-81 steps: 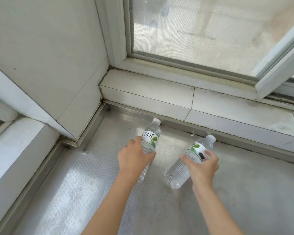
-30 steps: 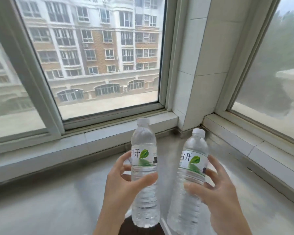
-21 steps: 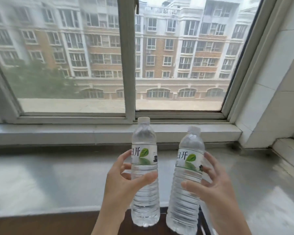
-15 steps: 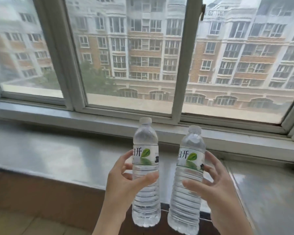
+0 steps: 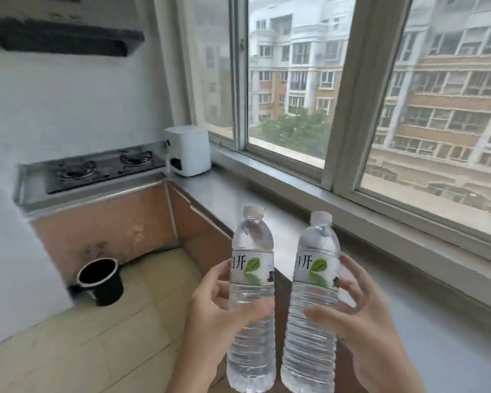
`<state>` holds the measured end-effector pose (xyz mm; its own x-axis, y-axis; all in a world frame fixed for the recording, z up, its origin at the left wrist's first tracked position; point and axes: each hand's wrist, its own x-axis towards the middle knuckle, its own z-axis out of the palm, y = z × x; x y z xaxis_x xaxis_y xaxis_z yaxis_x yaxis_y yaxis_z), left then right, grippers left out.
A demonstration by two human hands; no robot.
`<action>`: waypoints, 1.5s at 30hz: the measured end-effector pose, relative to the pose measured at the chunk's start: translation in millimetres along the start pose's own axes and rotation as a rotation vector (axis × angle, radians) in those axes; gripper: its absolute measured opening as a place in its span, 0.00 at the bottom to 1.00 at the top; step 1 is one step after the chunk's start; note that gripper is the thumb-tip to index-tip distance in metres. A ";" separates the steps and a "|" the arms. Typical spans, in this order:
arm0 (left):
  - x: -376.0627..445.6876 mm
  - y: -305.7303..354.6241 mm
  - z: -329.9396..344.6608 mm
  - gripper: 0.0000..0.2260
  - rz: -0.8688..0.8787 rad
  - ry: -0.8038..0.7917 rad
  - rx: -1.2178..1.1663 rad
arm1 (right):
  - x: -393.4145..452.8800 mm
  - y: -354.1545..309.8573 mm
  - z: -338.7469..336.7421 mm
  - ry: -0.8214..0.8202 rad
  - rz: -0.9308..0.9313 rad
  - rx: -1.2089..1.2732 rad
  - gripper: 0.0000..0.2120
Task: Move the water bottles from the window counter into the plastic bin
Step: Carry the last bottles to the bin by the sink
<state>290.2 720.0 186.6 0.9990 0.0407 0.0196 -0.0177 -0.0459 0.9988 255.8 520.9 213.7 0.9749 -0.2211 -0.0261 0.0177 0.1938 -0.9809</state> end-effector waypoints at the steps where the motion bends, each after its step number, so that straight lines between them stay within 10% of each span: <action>1: 3.2 -1.6 -17.2 0.36 -0.007 0.059 -0.005 | 10.3 3.2 16.9 -0.054 0.005 -0.003 0.47; 23: 71.6 -8.5 -233.0 0.35 -0.038 1.095 -0.073 | 186.5 67.4 348.8 -1.053 0.120 -0.117 0.48; 45: 46.3 -29.9 -538.5 0.34 -0.026 1.486 -0.024 | 110.9 143.7 696.7 -1.445 0.203 -0.057 0.51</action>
<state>314.6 1260.8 182.0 0.0434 0.9990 0.0143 -0.0159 -0.0136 0.9998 521.1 1190.1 204.2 0.3293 0.9441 0.0163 -0.1199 0.0590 -0.9910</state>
